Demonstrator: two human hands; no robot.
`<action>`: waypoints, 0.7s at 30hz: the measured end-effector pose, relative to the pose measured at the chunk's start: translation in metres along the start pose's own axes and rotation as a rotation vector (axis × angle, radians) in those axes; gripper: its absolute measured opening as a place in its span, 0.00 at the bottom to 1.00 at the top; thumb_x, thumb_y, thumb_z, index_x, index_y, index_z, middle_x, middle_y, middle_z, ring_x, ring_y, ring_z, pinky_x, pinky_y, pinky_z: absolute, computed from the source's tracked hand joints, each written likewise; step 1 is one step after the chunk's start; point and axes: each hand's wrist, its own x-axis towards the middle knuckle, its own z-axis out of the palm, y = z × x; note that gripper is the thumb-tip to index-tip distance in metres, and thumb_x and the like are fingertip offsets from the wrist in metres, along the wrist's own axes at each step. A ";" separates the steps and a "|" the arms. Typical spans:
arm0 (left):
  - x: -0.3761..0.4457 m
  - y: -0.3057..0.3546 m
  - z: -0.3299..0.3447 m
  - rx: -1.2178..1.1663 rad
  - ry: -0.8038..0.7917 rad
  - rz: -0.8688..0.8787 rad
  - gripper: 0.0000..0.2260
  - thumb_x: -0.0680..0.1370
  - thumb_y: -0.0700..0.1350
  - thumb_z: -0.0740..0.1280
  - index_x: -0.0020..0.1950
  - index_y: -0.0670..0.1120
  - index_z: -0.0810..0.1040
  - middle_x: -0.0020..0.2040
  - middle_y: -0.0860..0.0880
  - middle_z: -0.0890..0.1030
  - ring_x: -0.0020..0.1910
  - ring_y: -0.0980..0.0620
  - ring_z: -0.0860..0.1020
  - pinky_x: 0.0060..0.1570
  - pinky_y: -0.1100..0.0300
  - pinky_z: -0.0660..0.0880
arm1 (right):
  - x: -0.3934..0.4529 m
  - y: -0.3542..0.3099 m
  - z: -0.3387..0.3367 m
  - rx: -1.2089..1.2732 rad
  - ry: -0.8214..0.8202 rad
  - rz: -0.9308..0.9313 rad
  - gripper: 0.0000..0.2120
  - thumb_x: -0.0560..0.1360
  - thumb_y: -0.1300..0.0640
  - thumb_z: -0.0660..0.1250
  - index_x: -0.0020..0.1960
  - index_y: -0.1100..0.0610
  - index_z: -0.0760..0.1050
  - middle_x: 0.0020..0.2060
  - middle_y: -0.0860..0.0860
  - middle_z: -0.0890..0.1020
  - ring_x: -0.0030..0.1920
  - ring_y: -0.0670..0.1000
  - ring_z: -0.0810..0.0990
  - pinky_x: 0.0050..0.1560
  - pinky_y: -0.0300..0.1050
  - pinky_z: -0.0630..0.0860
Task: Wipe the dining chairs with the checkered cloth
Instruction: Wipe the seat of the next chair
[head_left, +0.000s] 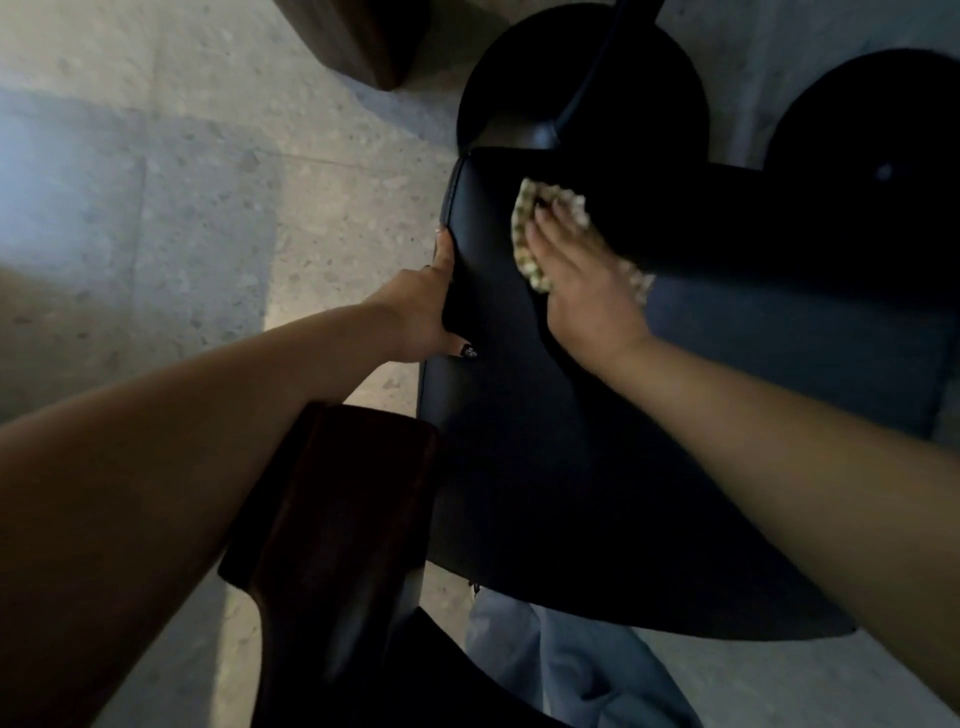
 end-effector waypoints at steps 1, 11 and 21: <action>0.000 0.001 0.000 0.004 0.001 0.000 0.56 0.71 0.46 0.76 0.77 0.46 0.32 0.65 0.39 0.75 0.60 0.39 0.75 0.60 0.48 0.73 | -0.012 -0.005 0.004 0.025 -0.001 -0.051 0.24 0.70 0.69 0.52 0.63 0.72 0.73 0.63 0.67 0.74 0.65 0.68 0.72 0.66 0.62 0.66; 0.002 0.000 0.000 0.014 0.012 -0.018 0.57 0.70 0.48 0.77 0.77 0.48 0.32 0.67 0.40 0.74 0.63 0.38 0.74 0.57 0.54 0.70 | -0.145 -0.061 0.041 0.036 -0.309 -0.298 0.26 0.68 0.63 0.52 0.62 0.60 0.78 0.63 0.55 0.78 0.65 0.55 0.75 0.64 0.54 0.70; -0.001 -0.007 0.003 -0.009 0.051 -0.003 0.55 0.71 0.49 0.76 0.78 0.51 0.33 0.61 0.42 0.78 0.57 0.39 0.76 0.47 0.59 0.67 | -0.088 -0.020 -0.020 0.310 -0.050 0.004 0.25 0.70 0.71 0.54 0.66 0.69 0.71 0.66 0.62 0.72 0.69 0.60 0.68 0.74 0.43 0.52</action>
